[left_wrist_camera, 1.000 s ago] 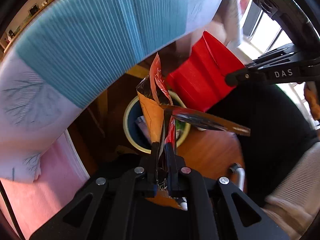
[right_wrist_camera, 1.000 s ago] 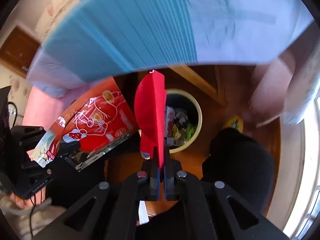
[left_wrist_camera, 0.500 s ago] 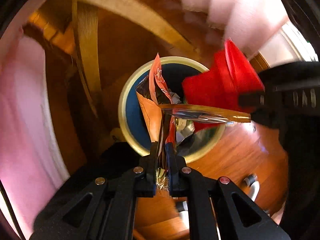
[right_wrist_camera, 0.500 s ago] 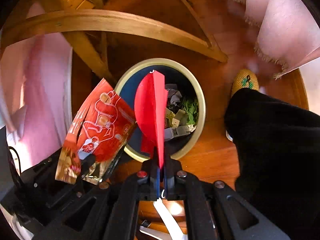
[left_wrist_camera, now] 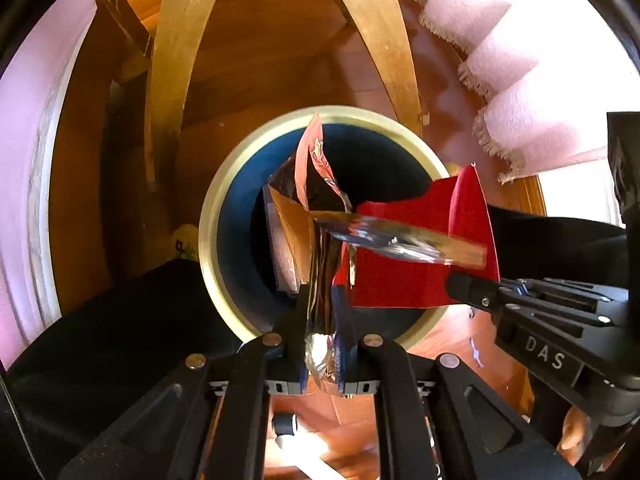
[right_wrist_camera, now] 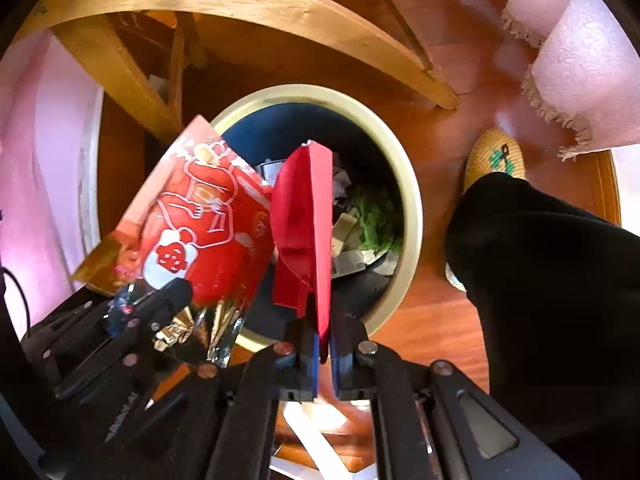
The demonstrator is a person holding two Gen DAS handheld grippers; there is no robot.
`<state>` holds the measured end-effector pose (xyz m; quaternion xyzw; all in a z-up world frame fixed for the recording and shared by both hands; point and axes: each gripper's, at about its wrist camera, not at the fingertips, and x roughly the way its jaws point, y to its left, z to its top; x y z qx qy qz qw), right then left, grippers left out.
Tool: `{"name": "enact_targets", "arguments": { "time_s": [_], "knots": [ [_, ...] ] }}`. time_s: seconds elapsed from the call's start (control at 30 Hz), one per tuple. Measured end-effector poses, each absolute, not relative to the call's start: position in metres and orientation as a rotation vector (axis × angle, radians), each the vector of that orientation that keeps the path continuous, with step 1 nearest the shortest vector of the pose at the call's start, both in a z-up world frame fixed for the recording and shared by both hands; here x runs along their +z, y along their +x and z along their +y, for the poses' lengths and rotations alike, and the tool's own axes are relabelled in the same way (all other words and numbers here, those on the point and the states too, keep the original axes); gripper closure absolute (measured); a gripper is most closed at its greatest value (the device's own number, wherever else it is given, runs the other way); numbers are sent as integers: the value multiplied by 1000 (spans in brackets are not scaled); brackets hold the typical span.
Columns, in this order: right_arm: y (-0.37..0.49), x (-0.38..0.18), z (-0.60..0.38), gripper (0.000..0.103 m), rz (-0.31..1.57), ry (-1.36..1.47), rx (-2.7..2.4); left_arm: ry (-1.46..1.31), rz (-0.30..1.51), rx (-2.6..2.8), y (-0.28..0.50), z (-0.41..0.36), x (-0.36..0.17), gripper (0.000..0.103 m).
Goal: Collect trash
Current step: 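Open both grippers to drop the wrapper and red paper into the bin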
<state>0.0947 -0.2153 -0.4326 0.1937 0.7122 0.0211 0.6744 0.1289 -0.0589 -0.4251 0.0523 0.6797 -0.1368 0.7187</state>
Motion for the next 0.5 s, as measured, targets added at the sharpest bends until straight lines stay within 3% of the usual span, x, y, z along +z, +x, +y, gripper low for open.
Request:
{"name": "enact_targets", "arguments": {
  "time_s": [0.1, 0.17, 0.23, 0.3, 0.37, 0.43, 0.5],
  "knots": [
    [96, -431, -216, 87, 1593, 429, 23, 112, 1503, -303, 126, -58, -425, 92],
    [98, -437, -218, 68, 1595, 422, 9, 121, 1499, -308, 126, -59, -424, 86],
    [98, -439, -219, 57, 1602, 423, 3, 133, 1493, -310, 127, -59, -423, 79],
    [97, -440, -221, 55, 1609, 418, -8, 141, 1489, -306, 127, -59, -423, 74],
    [97, -440, -222, 55, 1616, 425, -13, 155, 1484, -287, 128, -59, -423, 54],
    [96, -441, -223, 55, 1618, 426, -22, 154, 1475, -267, 128, -56, -420, 46],
    [96, -441, -224, 55, 1620, 434, -21, 143, 1475, -257, 129, -54, -420, 44]
  ]
}}
